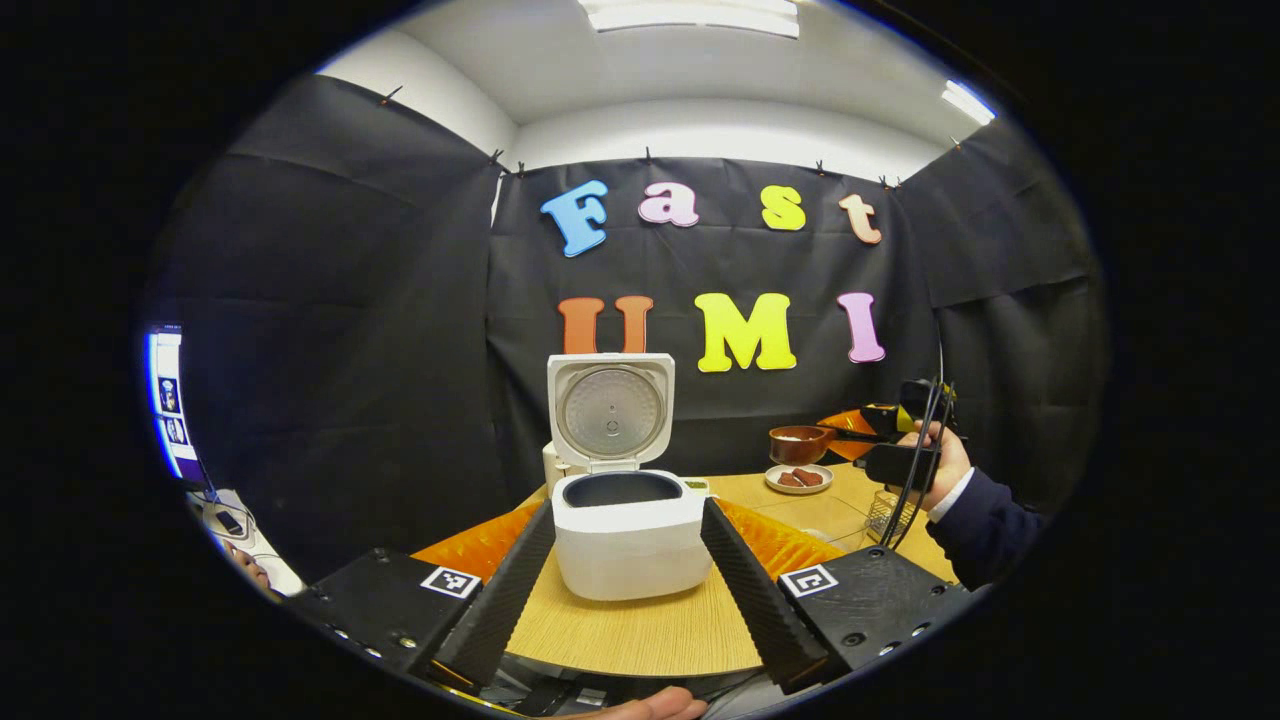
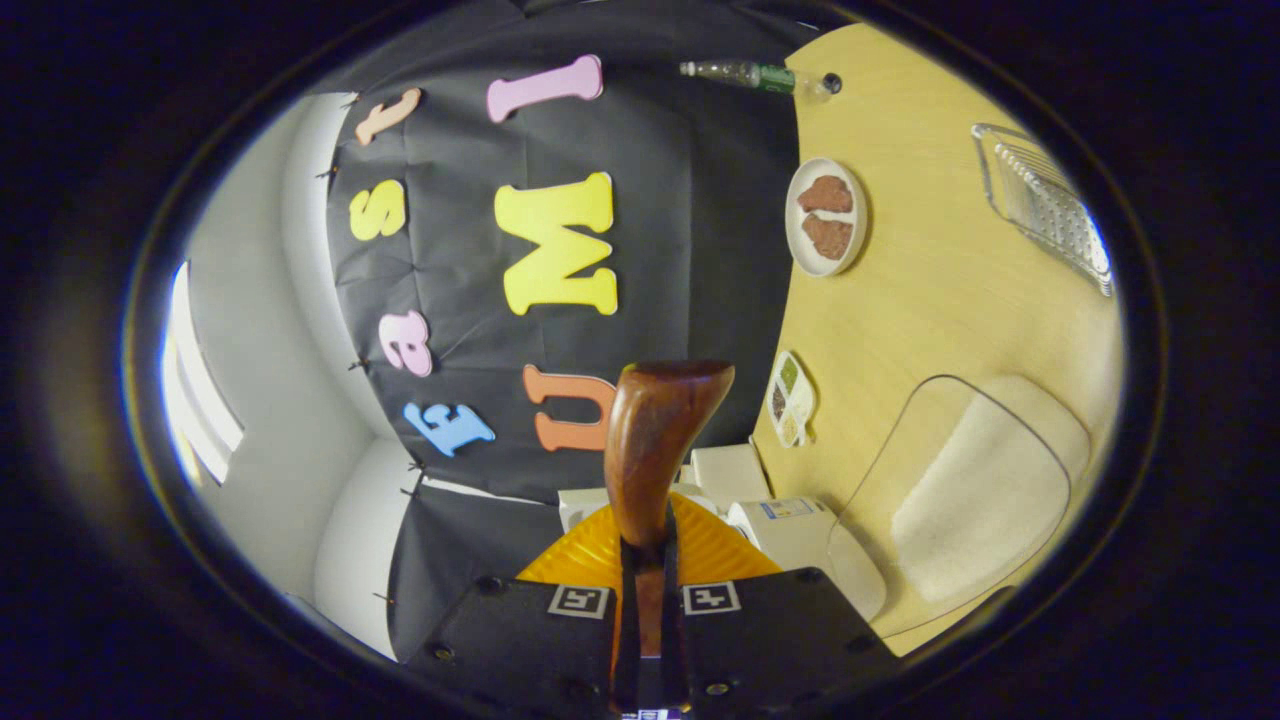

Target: Close the left gripper, press the button to open the rice cooker; take a wooden spoon from the chopstick holder with the right hand, scoop a spoonful of rice and pour it into the rice cooker, then put the wooden spoon back into the chopstick holder.

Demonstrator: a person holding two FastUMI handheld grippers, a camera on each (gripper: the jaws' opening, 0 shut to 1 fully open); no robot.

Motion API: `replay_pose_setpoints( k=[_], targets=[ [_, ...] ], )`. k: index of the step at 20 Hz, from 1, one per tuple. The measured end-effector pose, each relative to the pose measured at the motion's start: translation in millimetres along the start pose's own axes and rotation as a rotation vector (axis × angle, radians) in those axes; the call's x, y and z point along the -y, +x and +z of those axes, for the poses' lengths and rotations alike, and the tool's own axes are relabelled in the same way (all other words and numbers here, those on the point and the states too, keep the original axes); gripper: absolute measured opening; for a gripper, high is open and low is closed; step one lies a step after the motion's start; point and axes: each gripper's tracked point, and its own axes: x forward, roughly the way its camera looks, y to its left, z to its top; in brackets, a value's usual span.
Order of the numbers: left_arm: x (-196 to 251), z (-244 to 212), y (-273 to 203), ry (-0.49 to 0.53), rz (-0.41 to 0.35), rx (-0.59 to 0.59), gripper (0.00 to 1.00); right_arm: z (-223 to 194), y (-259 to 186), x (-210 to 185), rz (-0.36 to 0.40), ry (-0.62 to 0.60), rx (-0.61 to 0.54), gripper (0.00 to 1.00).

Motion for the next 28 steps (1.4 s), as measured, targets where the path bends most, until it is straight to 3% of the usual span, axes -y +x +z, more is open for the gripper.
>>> replay_pose_setpoints(
  k=[8, 14, 16, 22, 28],
  targets=[
    [-45, -6, 3, 0.021, 0.106, -0.023, 0.94, -50, 115, -28, -0.056, -0.22, -0.093, 0.13],
    [-66, -19, -2, 0.005, 0.179, -0.066, 0.94, -89, 176, -12, -0.157, -0.522, -0.151, 0.13],
    [-66, -23, -1, 0.015, 0.19, -0.084, 0.93, -99, 186, -3, -0.185, -0.637, -0.174, 0.14],
    [-54, -16, 3, 0.057, 0.177, -0.068, 0.93, -116, 194, -4, -0.166, -1.034, -0.152, 0.14],
    [-48, -19, 3, 0.073, 0.171, -0.068, 0.93, -150, 196, -5, -0.116, -1.308, -0.158, 0.14]
  ],
)
